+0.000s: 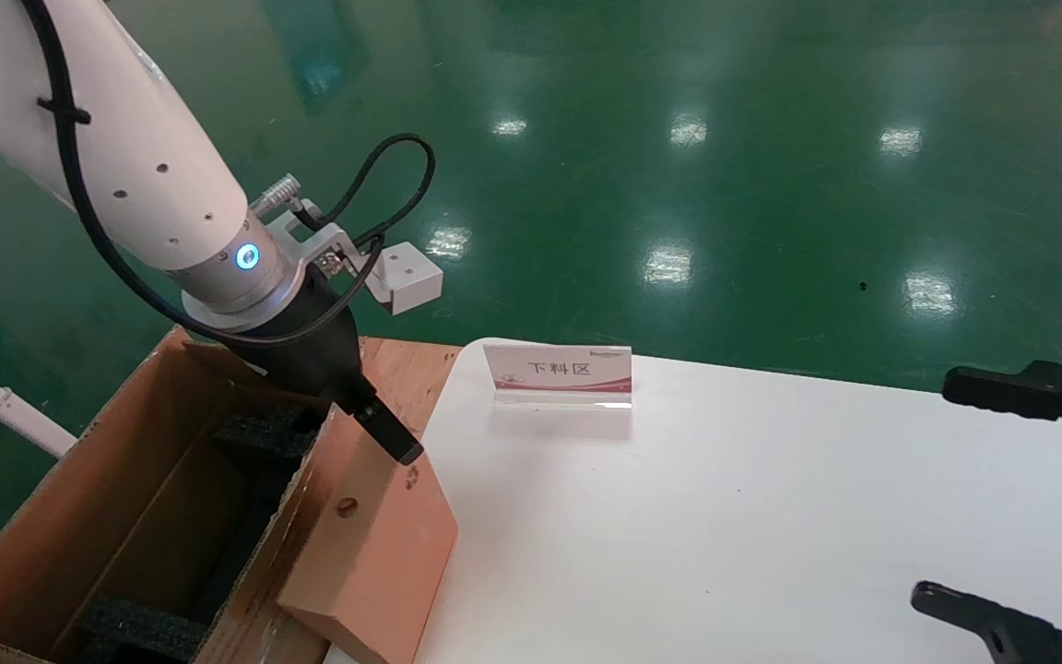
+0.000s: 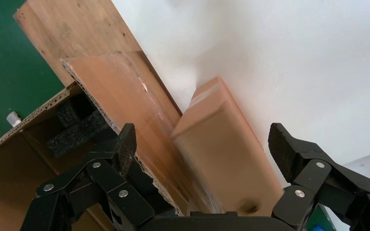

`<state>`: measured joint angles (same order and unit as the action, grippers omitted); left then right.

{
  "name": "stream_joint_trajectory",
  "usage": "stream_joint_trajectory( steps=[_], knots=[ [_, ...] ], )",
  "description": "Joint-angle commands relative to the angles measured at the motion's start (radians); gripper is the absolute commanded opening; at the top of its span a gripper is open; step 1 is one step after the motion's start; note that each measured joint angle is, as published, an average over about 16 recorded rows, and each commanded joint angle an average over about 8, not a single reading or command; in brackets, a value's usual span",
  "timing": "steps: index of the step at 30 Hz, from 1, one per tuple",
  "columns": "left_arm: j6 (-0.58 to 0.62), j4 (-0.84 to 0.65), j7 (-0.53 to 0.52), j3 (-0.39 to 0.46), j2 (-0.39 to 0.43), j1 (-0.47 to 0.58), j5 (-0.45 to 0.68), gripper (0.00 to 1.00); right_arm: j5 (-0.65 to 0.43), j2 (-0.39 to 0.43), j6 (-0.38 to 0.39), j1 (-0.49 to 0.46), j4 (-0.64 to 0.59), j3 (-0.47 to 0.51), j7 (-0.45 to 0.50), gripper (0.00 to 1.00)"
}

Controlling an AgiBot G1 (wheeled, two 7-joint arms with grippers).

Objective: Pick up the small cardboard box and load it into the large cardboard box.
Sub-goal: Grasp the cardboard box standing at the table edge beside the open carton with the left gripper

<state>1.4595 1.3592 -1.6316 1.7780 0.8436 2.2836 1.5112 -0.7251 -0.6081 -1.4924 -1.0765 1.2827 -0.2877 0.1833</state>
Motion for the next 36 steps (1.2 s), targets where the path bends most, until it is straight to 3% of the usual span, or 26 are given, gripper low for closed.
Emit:
stream_joint_trajectory(
  steps=[1, 36],
  knots=[
    [0.009, 0.0, -0.005, 0.0, 0.003, 0.007, -0.003, 1.0, 0.0, 0.0, 0.0, 0.0, 0.0, 0.0, 0.0, 1.0],
    [0.025, -0.007, -0.059, 0.054, 0.057, -0.042, -0.028, 1.0, 0.002, 0.001, 0.001, 0.0, 0.0, -0.002, -0.001, 1.0]
  ],
)
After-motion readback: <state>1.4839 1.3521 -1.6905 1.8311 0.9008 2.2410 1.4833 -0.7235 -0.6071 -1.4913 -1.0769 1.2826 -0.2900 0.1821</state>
